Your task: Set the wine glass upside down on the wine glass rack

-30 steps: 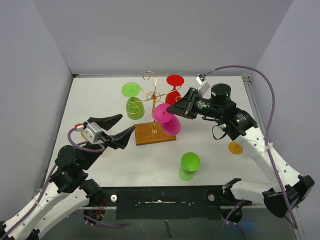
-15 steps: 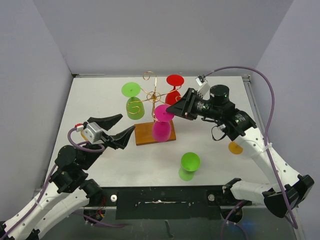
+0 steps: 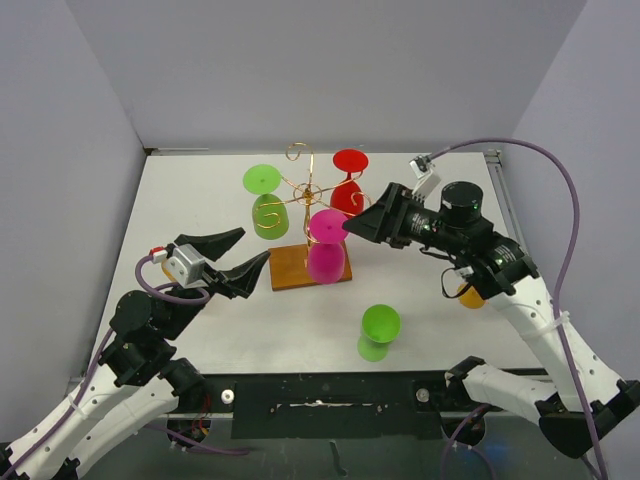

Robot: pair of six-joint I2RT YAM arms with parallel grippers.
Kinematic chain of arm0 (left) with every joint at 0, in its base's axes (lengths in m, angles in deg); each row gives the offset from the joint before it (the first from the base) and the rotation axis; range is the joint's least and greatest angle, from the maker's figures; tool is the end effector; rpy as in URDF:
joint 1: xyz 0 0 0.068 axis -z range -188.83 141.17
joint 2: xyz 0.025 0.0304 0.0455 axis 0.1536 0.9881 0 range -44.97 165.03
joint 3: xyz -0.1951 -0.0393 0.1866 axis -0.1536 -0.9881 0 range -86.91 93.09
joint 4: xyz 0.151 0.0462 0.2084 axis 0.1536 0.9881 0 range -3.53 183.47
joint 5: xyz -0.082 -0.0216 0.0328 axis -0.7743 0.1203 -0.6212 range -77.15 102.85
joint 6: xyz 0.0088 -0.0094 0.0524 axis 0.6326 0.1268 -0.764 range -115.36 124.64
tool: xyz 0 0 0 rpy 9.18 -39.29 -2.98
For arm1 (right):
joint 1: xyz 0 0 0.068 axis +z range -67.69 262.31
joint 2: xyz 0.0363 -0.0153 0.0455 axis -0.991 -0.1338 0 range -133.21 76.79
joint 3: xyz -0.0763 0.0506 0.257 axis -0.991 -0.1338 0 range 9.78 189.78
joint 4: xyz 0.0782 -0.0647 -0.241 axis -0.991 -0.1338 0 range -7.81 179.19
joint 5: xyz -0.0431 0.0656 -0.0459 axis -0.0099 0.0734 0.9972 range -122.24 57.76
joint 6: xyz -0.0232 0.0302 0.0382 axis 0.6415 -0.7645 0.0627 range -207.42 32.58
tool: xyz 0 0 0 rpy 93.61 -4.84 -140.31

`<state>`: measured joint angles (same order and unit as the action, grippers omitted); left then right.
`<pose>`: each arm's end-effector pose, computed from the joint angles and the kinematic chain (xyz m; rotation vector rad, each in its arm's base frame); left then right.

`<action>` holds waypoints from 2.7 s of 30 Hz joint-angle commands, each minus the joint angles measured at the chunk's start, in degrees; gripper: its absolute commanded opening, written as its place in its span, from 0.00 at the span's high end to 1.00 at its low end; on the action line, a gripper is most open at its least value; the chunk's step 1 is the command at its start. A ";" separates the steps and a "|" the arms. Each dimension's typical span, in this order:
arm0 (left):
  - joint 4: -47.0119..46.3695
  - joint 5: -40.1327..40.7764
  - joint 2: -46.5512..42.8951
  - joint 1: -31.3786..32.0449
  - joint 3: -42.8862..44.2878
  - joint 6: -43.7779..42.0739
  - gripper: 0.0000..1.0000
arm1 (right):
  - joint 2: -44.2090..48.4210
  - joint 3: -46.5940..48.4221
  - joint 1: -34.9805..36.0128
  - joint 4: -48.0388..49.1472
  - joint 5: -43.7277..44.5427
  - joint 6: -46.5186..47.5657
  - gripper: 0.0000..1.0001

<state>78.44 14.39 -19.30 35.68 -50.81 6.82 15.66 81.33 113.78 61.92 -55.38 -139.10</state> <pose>0.0835 -0.0808 0.3660 0.4395 1.2007 -0.6874 0.1844 0.1293 0.4171 0.0534 2.0806 1.3285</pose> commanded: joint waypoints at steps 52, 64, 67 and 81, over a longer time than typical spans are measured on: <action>-2.65 0.66 -0.80 -1.36 0.37 0.73 0.37 | 6.02 -17.10 11.09 -27.91 20.01 23.63 0.79; -2.46 0.69 -0.88 -1.45 0.47 0.70 0.37 | 4.57 -13.02 16.94 -31.12 27.59 20.57 1.00; -2.47 0.72 -0.89 -1.45 0.55 0.81 0.37 | 5.88 -11.07 16.96 -31.95 30.72 20.20 1.00; 0.99 2.01 4.41 -1.36 10.75 12.12 0.35 | 16.69 2.49 16.96 -22.69 60.57 18.61 1.00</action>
<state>79.35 15.27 -17.45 34.56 -48.21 12.83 29.96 78.75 130.41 30.05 -6.44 -120.94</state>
